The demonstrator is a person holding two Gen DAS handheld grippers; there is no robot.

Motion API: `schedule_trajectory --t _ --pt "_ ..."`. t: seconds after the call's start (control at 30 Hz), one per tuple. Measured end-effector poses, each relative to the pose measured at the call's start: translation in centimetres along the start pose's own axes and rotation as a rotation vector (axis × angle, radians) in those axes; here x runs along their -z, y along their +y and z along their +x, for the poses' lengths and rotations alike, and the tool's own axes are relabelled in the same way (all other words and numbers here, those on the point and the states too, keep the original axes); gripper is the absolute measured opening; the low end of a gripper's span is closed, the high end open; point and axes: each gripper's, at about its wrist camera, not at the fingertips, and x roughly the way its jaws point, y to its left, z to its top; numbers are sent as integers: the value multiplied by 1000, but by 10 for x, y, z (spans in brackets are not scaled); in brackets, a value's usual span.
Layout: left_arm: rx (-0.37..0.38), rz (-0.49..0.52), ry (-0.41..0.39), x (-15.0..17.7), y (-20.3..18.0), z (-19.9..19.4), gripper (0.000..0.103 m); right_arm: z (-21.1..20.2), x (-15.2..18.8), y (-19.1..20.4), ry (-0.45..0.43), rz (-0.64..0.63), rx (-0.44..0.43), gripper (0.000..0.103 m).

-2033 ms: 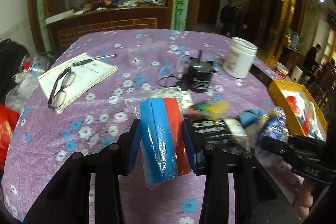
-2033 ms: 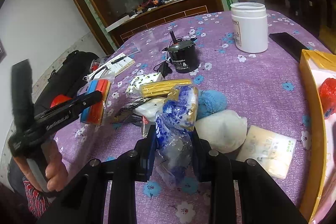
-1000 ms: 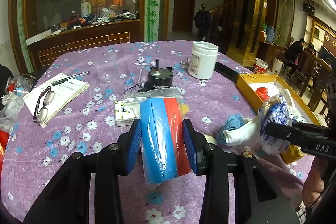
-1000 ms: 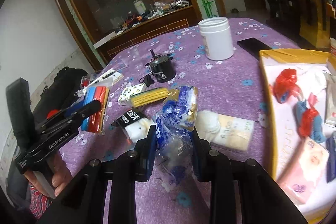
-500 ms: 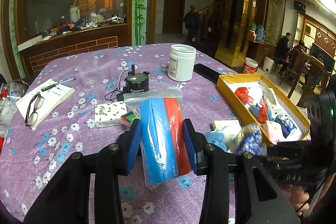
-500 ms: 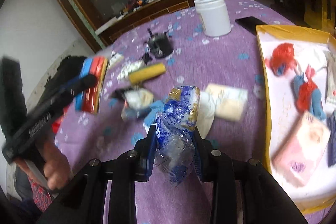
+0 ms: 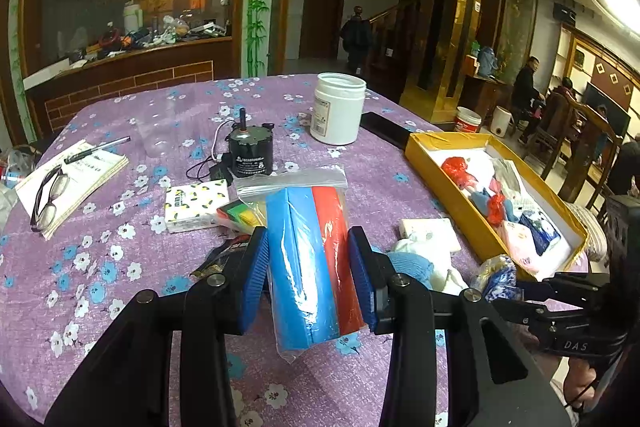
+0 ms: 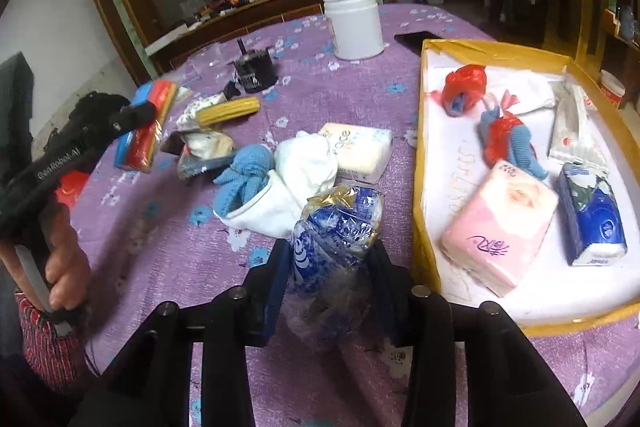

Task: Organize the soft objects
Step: 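Carry the sponge pack and patterned bag over the tray with both tools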

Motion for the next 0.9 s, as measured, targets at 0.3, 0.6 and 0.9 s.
schedule_trajectory --t 0.3,0.6,0.9 --pt "60 30 21 -2 -14 -6 37 -27 -6 -7 -66 14 -67 37" --pt "210 104 126 -44 -88 7 37 -76 -56 -78 -90 98 127 37" --pt "338 145 271 -48 -194 77 37 -61 -82 -165 -27 243 186 37"
